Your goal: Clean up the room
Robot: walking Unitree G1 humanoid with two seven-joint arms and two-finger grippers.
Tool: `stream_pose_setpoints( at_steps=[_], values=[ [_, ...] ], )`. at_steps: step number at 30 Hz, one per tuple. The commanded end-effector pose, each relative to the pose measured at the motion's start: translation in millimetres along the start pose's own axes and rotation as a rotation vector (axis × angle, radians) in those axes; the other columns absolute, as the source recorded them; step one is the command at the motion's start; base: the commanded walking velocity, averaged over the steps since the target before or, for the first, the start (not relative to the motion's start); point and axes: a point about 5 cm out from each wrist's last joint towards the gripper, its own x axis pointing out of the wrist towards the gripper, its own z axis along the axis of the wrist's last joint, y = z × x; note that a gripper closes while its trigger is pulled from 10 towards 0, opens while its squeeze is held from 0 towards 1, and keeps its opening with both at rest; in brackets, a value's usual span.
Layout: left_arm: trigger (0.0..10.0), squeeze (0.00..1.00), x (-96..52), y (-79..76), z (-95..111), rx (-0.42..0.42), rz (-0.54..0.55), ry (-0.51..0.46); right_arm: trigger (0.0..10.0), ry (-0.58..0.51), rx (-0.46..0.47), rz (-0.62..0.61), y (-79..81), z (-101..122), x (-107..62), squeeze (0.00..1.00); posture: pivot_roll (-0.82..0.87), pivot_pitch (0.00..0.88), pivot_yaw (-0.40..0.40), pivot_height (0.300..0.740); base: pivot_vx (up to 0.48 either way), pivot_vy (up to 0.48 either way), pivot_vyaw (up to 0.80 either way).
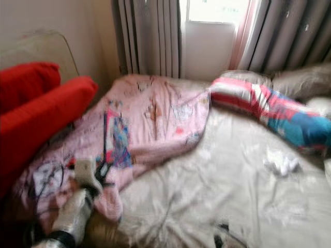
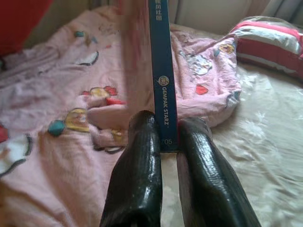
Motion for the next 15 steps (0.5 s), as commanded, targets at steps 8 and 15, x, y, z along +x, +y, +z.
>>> stream_pose_setpoints(
  at_steps=[8,15],
  values=[
    [10.0,0.0,8.0,-9.9,12.7,0.023,-0.044,-0.055,10.0,0.009,0.006,-0.019,-3.5,-4.5,-1.3,0.0,-0.04,0.046,0.014,0.74,0.0,-0.293,-0.26],
    [10.0,0.0,8.1,-9.8,13.2,0.022,-0.043,-0.058,10.0,0.011,0.003,-0.017,-3.0,-4.8,-1.3,0.0,-0.04,0.048,0.012,0.74,0.0,-0.295,0.0]
  ],
)
